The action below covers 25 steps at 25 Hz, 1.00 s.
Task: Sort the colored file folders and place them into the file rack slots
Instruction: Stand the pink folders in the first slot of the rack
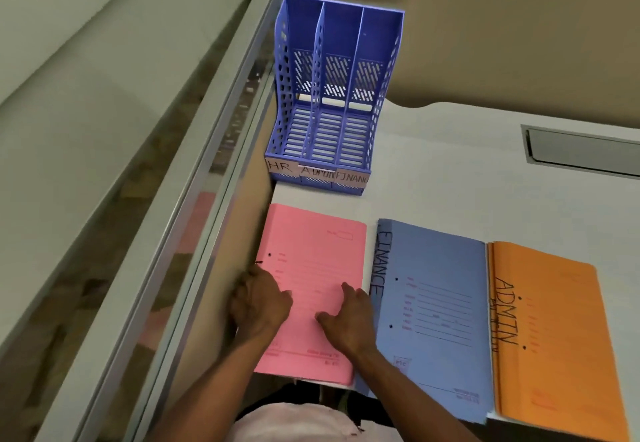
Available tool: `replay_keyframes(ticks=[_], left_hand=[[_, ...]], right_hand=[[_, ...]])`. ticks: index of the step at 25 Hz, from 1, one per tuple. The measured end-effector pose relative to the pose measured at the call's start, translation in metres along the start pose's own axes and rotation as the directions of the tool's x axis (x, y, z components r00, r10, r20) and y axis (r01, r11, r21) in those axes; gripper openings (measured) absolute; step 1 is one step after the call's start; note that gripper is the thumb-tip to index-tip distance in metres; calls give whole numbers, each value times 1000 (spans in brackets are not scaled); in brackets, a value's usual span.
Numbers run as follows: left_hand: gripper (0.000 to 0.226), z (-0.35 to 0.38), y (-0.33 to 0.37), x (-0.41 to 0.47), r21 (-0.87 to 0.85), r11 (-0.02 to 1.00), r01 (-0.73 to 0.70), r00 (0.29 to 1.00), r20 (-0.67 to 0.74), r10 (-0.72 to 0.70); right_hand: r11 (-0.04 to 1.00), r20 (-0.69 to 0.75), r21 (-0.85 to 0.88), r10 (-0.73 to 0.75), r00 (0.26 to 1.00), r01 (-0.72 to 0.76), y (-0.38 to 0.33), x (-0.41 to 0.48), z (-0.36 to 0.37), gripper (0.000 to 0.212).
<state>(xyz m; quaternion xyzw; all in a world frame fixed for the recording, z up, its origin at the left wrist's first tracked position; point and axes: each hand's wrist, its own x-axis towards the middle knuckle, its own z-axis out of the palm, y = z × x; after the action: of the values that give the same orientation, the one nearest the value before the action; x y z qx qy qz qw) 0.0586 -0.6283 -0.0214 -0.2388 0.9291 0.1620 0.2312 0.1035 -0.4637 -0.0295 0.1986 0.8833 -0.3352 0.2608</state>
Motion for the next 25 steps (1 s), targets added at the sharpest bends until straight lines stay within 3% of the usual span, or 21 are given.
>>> replay_keyframes(ticks=[4,11,15,18,21,25], left_hand=[[29,-20,-2,-5,-71,992,-105,990,-102,97],[59,-41,-4,-21,-525,832,-179,982,-149,118],[62,-55,2,-46,-640,737,-218,975,-178,134],[58,-59,11,-80,-662,675,-326,945,-258,203],[58,-61,21,-110,-617,614,-492,868,-405,288],[58,-71,27,-135,-567,539,-623,773,-555,309]], right_hand=[[998,8,57,26,1000,-27,1,5,-4,78],[986,18,166,24,1000,-27,5,8,-16,74],[980,31,199,-12,999,6,11,4,-19,66],[958,56,285,-37,998,20,15,2,-24,65],[893,13,451,-14,1000,7,15,1,-33,66],[681,71,730,19,997,-65,10,11,-54,70]])
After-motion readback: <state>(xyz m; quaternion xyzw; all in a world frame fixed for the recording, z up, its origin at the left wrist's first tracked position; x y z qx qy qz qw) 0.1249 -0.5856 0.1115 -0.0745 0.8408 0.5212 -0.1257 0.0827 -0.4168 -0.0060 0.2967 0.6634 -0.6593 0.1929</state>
